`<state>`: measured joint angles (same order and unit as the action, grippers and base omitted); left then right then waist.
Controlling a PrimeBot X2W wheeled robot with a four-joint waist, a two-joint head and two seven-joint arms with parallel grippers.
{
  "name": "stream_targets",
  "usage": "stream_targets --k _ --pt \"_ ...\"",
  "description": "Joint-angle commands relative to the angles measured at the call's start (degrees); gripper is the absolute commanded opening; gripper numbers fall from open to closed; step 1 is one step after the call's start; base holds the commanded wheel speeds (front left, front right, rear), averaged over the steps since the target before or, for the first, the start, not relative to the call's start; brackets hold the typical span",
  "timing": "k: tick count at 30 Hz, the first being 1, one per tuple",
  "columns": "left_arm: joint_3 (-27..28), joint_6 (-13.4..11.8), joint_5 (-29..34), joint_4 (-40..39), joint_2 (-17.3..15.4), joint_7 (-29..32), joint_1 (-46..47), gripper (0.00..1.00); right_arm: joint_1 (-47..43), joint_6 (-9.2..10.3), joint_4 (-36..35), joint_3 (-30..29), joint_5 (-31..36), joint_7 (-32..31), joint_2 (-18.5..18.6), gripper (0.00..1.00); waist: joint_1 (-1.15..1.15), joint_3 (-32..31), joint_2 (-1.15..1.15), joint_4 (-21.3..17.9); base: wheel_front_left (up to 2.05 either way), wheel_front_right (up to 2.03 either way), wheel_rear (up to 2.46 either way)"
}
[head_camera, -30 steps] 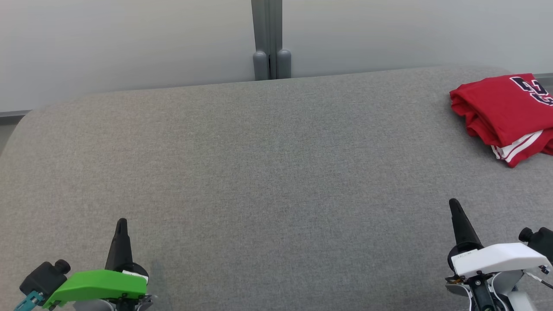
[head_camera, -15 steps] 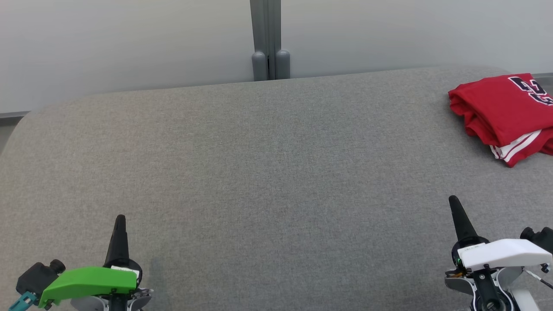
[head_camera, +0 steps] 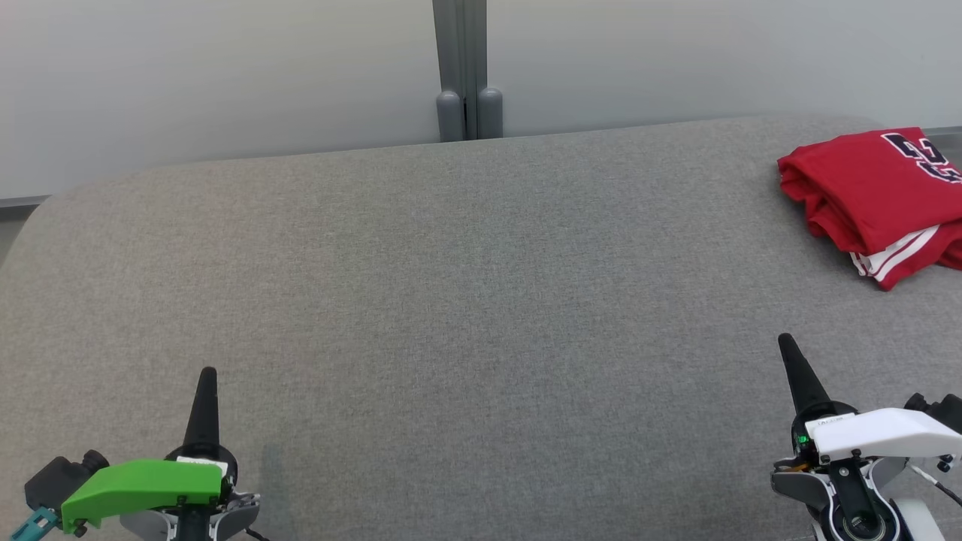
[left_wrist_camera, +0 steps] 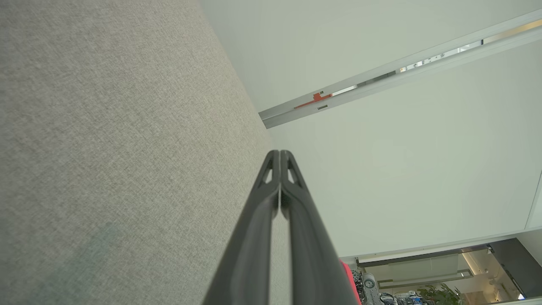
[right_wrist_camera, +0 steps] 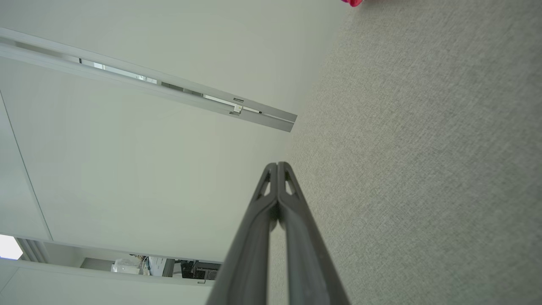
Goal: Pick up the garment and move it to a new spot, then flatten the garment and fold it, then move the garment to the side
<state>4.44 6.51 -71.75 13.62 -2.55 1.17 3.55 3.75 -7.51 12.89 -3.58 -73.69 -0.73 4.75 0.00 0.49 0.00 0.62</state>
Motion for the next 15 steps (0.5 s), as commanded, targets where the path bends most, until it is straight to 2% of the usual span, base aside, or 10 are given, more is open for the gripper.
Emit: stream_targets --k 1,15 --pt "0.4 0.2 -1.7 -0.2 -0.4 0.3 1.5 0.0 0.8 0.01 -0.1 -0.4 -1.4 -0.4 0.0 0.0 0.0 0.0 0.0 0.0 0.0 0.0 0.0" --pt "1.0 0.6 -8.3 0.1 -0.4 2.2 2.1 0.0 1.6 0.0 0.3 -1.2 -7.6 -2.3 -0.6 0.0 0.0 -0.1 0.0 -0.2 0.0 0.0 0.0"
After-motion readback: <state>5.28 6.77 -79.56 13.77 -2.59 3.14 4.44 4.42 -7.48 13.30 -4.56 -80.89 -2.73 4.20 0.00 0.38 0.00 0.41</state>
